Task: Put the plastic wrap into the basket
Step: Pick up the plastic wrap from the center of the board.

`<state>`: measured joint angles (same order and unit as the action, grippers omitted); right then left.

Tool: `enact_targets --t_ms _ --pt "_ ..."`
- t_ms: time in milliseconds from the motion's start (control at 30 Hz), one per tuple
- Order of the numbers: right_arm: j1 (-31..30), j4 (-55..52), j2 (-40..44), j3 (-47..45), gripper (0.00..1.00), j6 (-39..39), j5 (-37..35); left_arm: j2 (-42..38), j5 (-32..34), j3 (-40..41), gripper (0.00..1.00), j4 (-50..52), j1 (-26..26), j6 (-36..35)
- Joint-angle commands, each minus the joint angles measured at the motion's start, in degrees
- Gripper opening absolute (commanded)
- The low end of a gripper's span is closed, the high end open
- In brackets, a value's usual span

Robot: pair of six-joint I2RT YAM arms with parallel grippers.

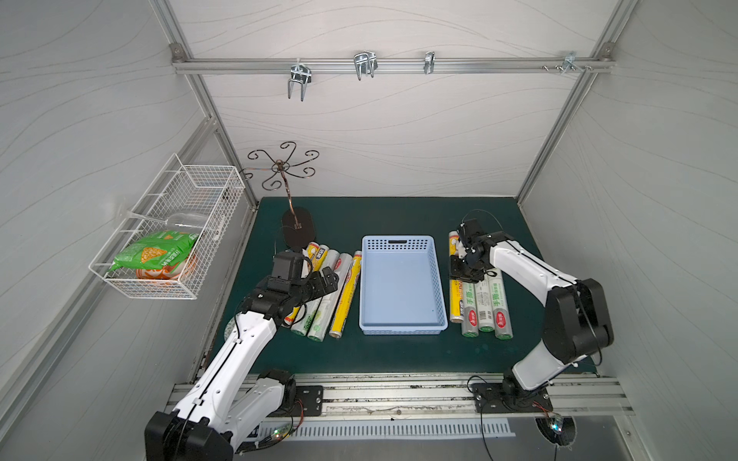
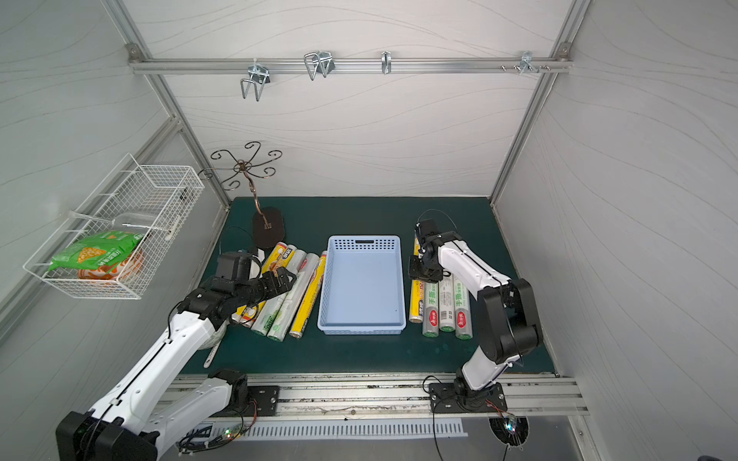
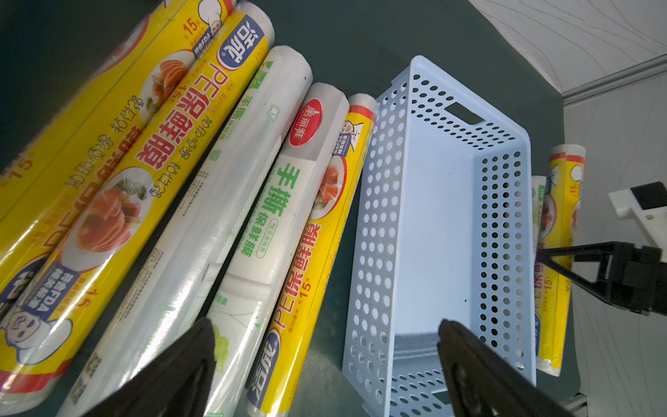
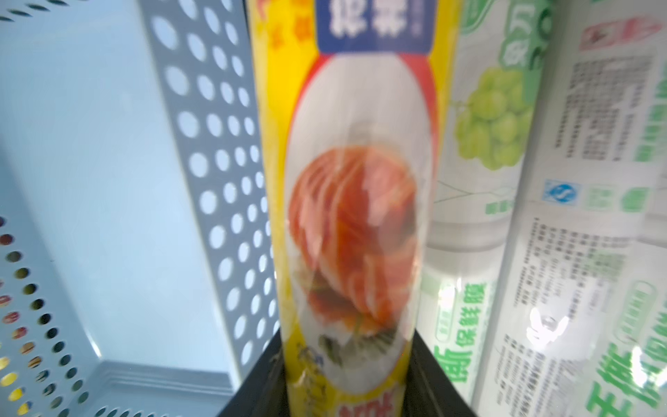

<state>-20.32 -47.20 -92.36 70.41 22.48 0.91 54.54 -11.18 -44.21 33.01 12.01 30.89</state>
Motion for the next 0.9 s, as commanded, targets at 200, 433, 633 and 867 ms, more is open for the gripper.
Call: enact_targets --t_ms 200,433,633,867 --pt "-1.79 -12.39 4.64 12.84 0.31 0.45 5.00 -3.11 0.89 -3.42 0.99 0.59 -0.31 0.04" --pt "-6.53 -14.41 2.77 19.05 0.30 2.95 6.48 -3.92 0.98 -3.78 0.99 1.55 -0.32 -0.35" --pt "-9.91 -14.06 0.01 20.99 0.30 4.66 5.93 -4.25 1.18 -4.04 0.99 2.27 -0.32 -0.66" --pt "-12.09 -12.70 -3.71 20.76 0.30 5.89 4.12 -4.25 0.47 -4.18 0.99 2.07 -0.32 -0.07"
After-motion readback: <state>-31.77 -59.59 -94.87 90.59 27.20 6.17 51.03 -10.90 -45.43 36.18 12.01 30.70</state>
